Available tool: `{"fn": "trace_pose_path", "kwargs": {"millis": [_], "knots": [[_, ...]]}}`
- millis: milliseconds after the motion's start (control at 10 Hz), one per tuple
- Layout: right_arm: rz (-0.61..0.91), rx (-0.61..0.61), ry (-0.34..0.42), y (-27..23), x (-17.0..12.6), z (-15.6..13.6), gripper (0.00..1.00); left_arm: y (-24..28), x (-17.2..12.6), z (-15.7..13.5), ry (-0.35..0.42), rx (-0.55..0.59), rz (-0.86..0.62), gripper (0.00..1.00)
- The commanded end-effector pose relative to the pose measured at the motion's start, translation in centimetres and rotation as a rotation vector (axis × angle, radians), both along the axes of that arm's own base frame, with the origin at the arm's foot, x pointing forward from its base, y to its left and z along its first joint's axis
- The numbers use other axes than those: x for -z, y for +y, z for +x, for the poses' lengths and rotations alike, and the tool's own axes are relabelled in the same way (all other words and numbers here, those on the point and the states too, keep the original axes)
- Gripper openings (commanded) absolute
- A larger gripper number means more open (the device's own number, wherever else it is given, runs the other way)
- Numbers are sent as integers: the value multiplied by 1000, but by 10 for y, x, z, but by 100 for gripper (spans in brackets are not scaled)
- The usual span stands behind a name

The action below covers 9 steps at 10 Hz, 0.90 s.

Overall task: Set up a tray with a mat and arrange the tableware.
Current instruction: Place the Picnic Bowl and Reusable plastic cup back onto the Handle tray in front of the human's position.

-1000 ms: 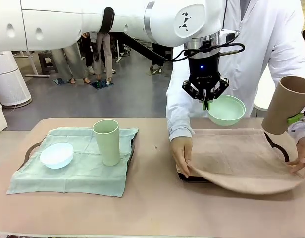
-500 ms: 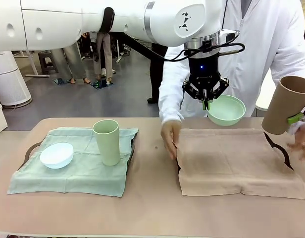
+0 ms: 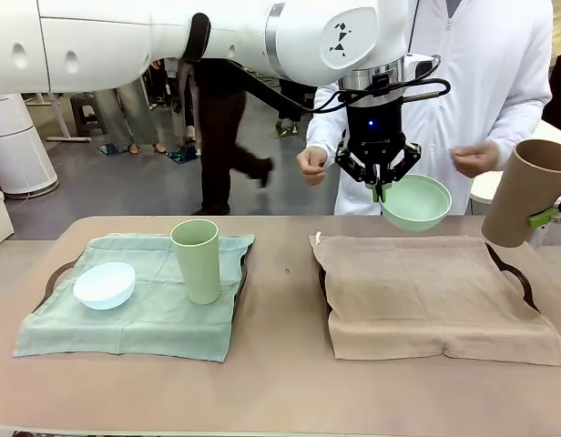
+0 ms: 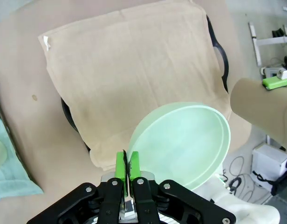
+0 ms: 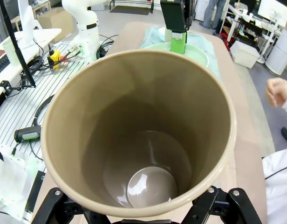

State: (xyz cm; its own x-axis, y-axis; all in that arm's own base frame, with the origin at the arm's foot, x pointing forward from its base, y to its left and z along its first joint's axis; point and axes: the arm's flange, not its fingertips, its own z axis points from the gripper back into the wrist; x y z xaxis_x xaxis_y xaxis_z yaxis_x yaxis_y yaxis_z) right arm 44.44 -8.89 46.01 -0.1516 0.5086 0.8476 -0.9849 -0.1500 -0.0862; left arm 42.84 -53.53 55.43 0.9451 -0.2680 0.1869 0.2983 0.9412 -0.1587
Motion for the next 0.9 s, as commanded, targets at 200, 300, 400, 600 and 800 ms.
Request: {"fn": "trace_pose_path", "kwargs": {"millis": [200,300,400,600,800], "knots": [[9,2,-7,1,-2,2,0,1,-3,2,8,14,-19,0],[9,2,-7,1,-2,2,0,1,-3,2,8,14,-19,0],[9,2,-7,1,-2,2,0,1,-3,2,8,14,-19,0],[9,2,-7,1,-2,2,0,1,-3,2,8,14,-19,0],[9,2,-7,1,-2,2,0,1,-3,2,8,14,-19,0]]}}
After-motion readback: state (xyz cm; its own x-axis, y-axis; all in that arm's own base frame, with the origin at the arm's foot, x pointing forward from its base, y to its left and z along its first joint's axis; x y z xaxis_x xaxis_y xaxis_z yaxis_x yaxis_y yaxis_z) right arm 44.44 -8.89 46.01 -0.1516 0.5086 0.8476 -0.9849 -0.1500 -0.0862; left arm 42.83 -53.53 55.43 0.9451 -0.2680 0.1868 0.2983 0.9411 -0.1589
